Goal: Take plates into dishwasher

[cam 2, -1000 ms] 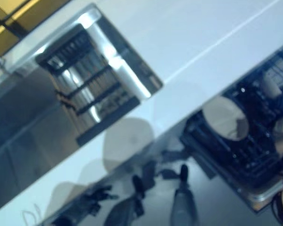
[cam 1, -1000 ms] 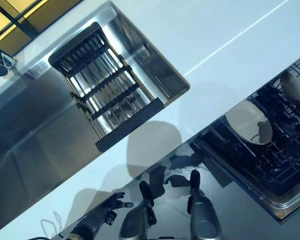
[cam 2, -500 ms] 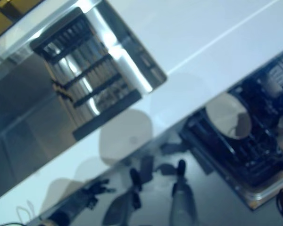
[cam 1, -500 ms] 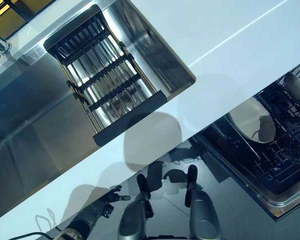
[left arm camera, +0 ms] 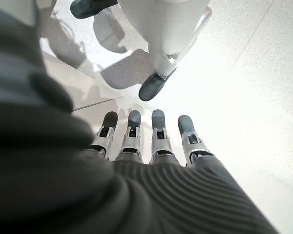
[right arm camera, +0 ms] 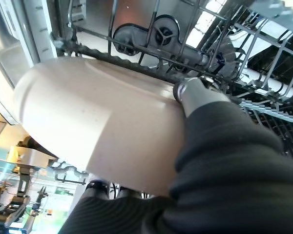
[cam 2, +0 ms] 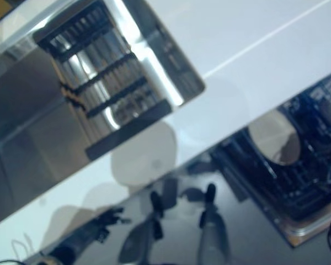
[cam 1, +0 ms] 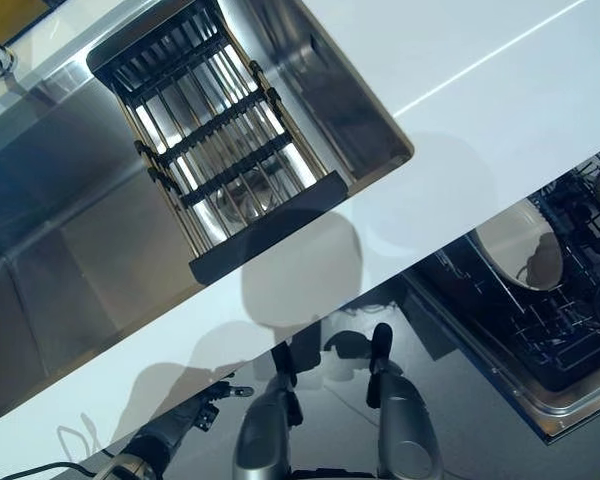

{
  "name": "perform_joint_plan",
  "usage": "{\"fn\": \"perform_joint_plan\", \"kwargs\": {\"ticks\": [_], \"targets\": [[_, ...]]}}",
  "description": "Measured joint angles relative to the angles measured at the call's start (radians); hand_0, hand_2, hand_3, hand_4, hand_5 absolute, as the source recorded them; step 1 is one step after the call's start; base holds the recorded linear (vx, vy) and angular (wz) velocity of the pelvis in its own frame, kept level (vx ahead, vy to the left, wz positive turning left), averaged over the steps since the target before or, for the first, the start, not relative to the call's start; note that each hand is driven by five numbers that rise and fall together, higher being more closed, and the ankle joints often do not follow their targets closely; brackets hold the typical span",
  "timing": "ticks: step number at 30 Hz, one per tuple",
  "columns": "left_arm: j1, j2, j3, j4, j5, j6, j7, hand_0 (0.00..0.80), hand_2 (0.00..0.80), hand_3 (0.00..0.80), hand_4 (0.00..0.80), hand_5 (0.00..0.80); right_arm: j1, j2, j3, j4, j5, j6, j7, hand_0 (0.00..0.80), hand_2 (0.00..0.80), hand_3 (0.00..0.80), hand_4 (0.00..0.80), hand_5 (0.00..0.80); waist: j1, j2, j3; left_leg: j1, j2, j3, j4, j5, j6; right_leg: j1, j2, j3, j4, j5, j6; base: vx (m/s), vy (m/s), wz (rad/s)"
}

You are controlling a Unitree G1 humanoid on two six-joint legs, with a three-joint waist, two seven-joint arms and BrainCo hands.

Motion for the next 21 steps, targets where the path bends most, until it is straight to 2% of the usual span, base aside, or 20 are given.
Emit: {"fn": "perform_joint_plan", "kwargs": {"ticks": [9, 10, 21], "targets": [[-0.011, 0.022, 0.0, -0.012, 0.0, 0.0, -0.008, 0.0, 0.0, 0.0, 0.0, 0.0, -0.012, -0.001, -0.002, 0.013, 0.002, 0.025, 0.006, 0.8, 0.8, 0.8, 0.8, 0.8, 0.022, -0.001, 0.001, -0.016, 0.001, -0.001, 0.009, 0.001, 0.002, -0.028, -0.004, 0.002, 0.03, -0.007, -0.009, -0.013, -0.011, 0.0], [-0.012, 0.024, 0.0, -0.013, 0.0, 0.0, -0.009, 0.0, 0.0, 0.0, 0.0, 0.0, -0.015, -0.001, -0.004, 0.018, 0.007, 0.026, 0.005, 0.8, 0.8, 0.8, 0.8, 0.8, 0.023, -0.001, 0.001, -0.016, 0.002, -0.001, 0.008, 0.0, 0.004, -0.029, -0.009, 0.003, 0.033, -0.018, -0.001, 0.0, 0.0, 0.0], [-0.016, 0.036, 0.0, -0.026, -0.002, 0.009, -0.019, 0.0, 0.0, 0.0, 0.0, 0.0, -0.046, -0.004, -0.006, 0.019, 0.041, 0.028, 0.003, 0.8, 0.8, 0.8, 0.8, 0.8, 0.022, -0.001, 0.001, -0.032, -0.003, 0.005, 0.01, 0.009, 0.007, -0.065, -0.013, 0.015, 0.065, -0.02, -0.005, -0.023, -0.007, -0.01]]}}
